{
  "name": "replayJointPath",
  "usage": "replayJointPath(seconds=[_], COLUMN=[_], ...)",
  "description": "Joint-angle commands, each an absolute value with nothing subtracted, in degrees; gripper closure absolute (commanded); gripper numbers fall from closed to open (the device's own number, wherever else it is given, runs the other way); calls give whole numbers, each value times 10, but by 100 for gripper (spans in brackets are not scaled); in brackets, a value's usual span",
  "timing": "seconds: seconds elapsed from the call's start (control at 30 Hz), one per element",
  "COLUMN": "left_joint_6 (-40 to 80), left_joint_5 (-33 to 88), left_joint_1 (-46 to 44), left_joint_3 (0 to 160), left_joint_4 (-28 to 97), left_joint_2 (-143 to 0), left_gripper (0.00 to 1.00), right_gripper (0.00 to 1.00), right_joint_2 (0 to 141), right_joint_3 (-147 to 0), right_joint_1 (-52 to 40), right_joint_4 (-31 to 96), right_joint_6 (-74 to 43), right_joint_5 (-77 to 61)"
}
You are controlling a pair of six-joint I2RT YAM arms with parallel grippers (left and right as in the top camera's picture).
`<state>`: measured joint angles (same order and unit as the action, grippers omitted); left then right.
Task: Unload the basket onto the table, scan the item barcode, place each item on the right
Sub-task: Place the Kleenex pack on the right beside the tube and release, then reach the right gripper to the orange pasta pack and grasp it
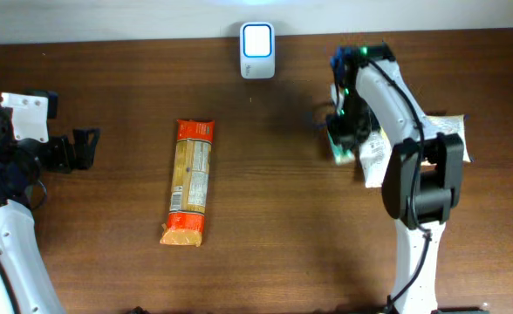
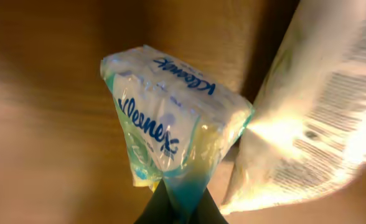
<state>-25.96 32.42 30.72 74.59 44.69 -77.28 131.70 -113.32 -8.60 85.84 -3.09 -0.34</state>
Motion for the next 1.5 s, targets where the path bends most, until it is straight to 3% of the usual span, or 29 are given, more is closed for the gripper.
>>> replayJointPath(seconds=[0.0, 0.27, 0.33, 0.4, 0.47, 0.57, 0.7, 0.8, 0.97, 1.4, 1.47], left_joint_6=[-269, -269, -269, -269, -269, -269, -269, -269, -269, -269, -269], left_joint_5=[332, 332, 332, 332, 332, 332, 332, 332, 332, 332, 332], left_joint_1=[309, 309, 309, 309, 309, 309, 309, 309, 309, 309, 309], left_joint_3=[750, 750, 750, 750, 750, 750, 750, 750, 750, 750, 750], left_joint_4=[446, 446, 446, 446, 446, 446, 446, 446, 446, 446, 446], left_joint_2=[-772, -772, -772, -772, -772, -772, -772, -772, -772, -772, -772], left_gripper=[1, 1, 1, 1, 1, 1, 1, 1, 1, 1, 1], right_gripper=[96, 40, 16, 11, 1, 1, 3, 20, 32, 53, 61], right_joint_2=[1316, 1315, 1315, 1315, 1315, 1316, 1316, 1316, 1316, 1316, 1316], right_joint_3=[-1072, -1154, -1214, -1256, -1261, -1236, -1185, -1123, -1025, -931, -921], right_joint_1=[-56, -44, -48, -52, -59, -93, -203, -284, -369, -432, -432], right_joint_4=[840, 896, 939, 947, 903, 807, 695, 602, 448, 202, 195], right_joint_6=[-50, -43, -32, -33, -33, -33, -96, -189, -289, -335, -335], right_joint_5=[-9, -10, -19, -72, -223, -371, -383, -377, -376, -233, -233])
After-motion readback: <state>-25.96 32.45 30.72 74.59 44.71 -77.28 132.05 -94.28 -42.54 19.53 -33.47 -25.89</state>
